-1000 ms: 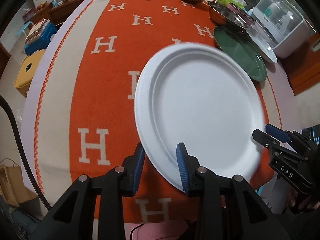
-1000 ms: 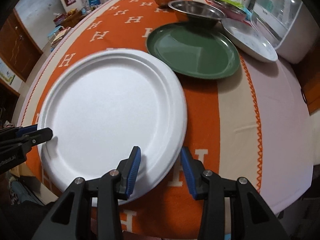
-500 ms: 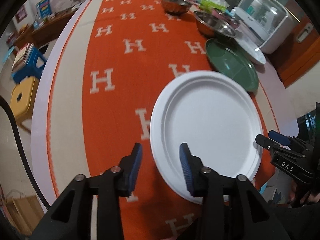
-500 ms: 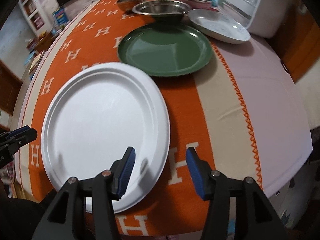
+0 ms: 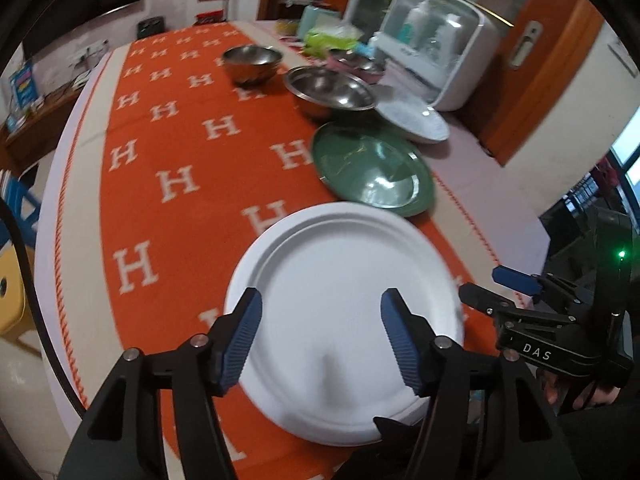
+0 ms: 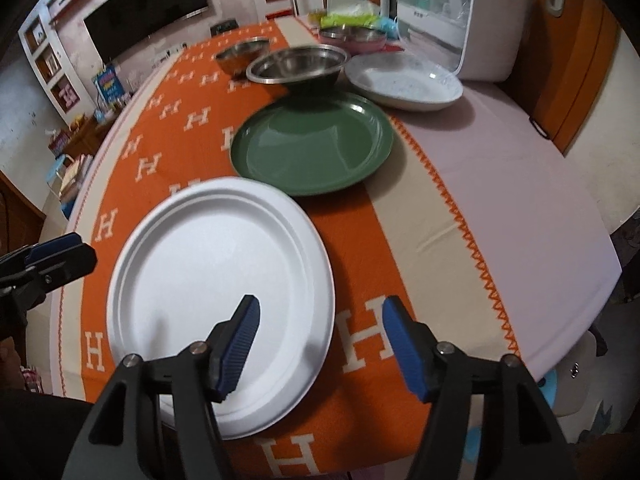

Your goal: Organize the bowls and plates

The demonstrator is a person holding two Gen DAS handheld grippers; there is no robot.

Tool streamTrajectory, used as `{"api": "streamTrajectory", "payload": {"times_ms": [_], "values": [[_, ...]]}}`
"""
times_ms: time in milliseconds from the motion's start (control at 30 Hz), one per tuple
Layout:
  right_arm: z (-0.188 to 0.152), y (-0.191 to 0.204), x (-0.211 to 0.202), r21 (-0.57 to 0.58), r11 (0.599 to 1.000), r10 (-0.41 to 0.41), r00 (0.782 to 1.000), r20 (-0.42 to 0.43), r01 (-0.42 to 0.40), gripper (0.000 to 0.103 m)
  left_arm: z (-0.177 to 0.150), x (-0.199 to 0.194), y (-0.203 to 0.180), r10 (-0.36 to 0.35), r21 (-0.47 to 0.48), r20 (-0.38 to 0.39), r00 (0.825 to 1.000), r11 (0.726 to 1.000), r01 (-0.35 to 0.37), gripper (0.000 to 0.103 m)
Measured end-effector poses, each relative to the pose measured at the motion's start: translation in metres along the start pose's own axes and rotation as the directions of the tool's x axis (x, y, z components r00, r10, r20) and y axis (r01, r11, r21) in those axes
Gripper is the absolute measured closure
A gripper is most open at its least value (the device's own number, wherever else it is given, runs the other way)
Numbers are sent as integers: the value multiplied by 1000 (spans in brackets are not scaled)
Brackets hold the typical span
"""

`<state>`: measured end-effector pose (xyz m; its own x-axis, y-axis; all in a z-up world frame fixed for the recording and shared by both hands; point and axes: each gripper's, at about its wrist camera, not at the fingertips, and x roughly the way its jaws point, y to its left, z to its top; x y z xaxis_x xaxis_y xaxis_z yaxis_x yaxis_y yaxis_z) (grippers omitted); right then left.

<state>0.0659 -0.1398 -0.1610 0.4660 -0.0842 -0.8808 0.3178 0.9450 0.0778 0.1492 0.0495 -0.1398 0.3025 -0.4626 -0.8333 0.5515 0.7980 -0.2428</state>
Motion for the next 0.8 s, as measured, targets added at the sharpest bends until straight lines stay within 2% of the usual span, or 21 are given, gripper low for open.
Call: {"api": "streamTrajectory", "payload": {"times_ms": [300,500,800], "values": [[4,-28,-14,-4,998,58,993,102,-58,34,8,5,-34,8,-5,12,1000,1000,-8,31],[15,-59,-12,-38,992,125,986,113,-121,34,12,10,-65,75,-78,25,997,994,-73,30],[42,-114,-12,-127,973,208,969,131,-192,34,29,19,-118,175,-195,70,982,968,-159,29]]}}
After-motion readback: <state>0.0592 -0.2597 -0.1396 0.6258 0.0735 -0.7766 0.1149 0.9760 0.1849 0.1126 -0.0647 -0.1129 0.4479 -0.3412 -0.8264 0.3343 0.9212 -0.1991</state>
